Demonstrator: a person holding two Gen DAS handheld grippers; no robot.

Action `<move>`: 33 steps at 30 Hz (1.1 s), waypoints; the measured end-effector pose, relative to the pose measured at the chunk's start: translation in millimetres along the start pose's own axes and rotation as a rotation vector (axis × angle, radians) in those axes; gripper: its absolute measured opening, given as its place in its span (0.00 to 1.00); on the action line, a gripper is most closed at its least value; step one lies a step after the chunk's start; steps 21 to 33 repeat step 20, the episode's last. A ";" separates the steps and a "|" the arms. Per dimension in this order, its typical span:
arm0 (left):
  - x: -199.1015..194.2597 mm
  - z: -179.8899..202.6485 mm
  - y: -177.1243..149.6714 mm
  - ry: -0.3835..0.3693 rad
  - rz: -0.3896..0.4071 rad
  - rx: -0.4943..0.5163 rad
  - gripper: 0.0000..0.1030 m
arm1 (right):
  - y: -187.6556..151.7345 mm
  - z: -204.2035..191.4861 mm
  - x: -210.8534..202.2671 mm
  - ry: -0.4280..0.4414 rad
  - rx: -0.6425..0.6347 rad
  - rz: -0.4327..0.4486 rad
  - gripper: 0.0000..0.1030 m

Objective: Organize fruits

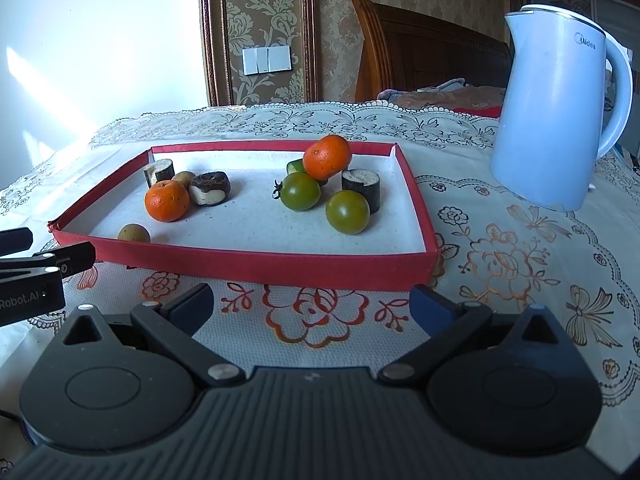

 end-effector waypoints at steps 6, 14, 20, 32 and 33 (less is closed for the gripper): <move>-0.6 0.0 -0.1 0.001 0.001 0.003 0.75 | 0.0 -0.1 0.1 0.000 0.000 0.000 1.00; -0.4 0.1 -0.2 0.004 0.000 0.007 0.75 | -0.3 -0.1 0.0 0.001 0.001 -0.001 1.00; -0.5 -0.2 -0.4 0.009 0.004 0.005 0.75 | -1.1 -1.1 0.8 0.004 -0.008 -0.010 1.00; -0.5 -0.2 -0.4 0.009 0.004 0.005 0.75 | -1.1 -1.1 0.8 0.004 -0.008 -0.010 1.00; -0.5 -0.2 -0.4 0.009 0.004 0.005 0.75 | -1.1 -1.1 0.8 0.004 -0.008 -0.010 1.00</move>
Point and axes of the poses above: each gripper's, at about its wrist camera, not at the fingertips, and x roughly the way its jaws point, z to its right, y to its top, the point moved 2 cm from there along x, roughly the way its jaws point, and after that the axes turned 12 degrees about -z, right-handed, at the moved point
